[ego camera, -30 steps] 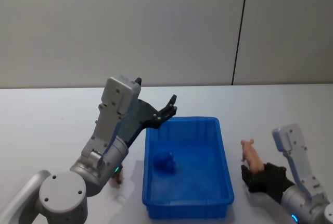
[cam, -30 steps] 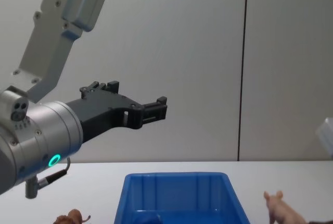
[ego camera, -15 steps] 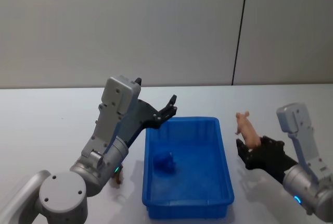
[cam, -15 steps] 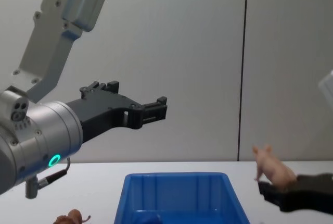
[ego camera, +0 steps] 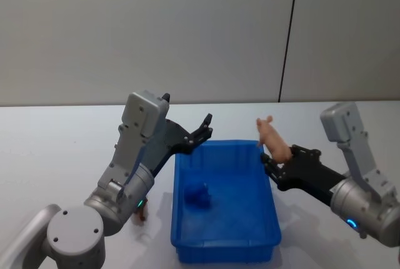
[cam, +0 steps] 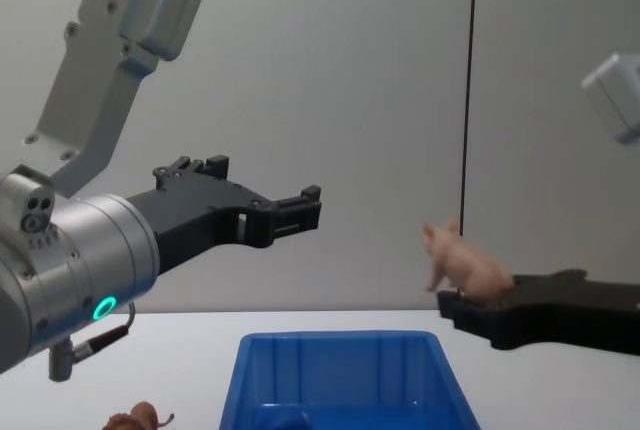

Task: Pick up the two dolls from the table and place them into the box.

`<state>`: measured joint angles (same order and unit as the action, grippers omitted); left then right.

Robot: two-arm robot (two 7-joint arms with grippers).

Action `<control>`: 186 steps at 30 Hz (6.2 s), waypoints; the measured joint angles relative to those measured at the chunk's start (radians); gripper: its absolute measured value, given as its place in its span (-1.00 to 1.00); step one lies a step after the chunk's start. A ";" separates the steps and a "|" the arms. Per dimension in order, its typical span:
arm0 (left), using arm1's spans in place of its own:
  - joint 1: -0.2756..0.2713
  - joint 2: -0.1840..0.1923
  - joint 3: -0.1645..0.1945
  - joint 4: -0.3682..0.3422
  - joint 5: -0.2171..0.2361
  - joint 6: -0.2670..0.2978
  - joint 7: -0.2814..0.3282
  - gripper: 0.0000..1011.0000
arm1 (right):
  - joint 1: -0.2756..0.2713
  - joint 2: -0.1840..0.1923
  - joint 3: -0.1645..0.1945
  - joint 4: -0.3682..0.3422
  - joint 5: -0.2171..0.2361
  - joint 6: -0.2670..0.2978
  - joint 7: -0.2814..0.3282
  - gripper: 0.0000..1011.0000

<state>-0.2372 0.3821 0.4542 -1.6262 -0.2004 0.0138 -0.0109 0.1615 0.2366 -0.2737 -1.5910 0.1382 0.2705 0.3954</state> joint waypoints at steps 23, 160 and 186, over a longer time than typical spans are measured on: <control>0.000 0.000 0.000 0.000 0.000 0.000 0.000 0.98 | 0.121 -0.026 -0.036 0.030 0.013 0.119 0.349 0.67; 0.078 0.056 -0.112 0.033 -0.498 0.496 0.160 0.98 | -0.224 0.239 0.215 -0.152 0.203 -0.240 -0.449 0.98; 0.034 0.017 -0.108 0.103 -0.474 0.524 0.163 0.44 | -0.224 0.239 0.215 -0.152 0.203 -0.240 -0.450 0.98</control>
<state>-0.2027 0.3994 0.3464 -1.5236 -0.6739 0.5383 0.1517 -0.0623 0.4754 -0.0587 -1.7430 0.3415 0.0302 -0.0545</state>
